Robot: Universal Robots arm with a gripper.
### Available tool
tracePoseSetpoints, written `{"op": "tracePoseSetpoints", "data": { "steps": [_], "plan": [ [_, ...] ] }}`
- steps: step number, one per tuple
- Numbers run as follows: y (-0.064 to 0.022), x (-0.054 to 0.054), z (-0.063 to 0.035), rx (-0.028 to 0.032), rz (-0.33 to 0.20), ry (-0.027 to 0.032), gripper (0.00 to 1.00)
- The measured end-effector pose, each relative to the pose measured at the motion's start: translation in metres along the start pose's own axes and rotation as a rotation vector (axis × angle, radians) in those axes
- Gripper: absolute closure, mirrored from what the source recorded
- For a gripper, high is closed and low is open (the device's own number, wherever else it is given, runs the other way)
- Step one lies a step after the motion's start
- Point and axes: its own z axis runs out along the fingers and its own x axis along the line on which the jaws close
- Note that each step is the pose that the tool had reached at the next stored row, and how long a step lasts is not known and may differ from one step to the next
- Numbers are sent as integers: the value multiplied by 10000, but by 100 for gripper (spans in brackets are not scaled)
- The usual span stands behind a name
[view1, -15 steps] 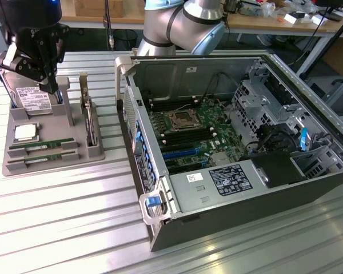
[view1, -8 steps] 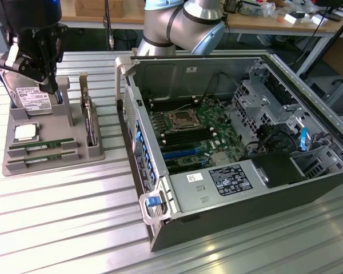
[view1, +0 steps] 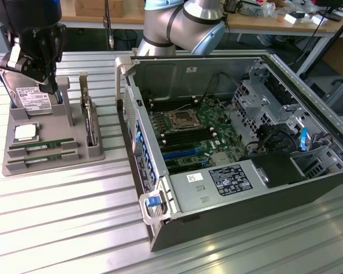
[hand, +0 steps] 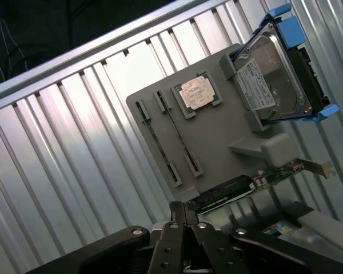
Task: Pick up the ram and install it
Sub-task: 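Pick up the ram and move it above insertion slot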
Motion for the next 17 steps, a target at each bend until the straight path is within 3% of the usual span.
{"op": "tracePoseSetpoints", "data": {
  "steps": [17],
  "plan": [
    [0, 0, 0, -38, -1554, 69, 89]
  ]
}}
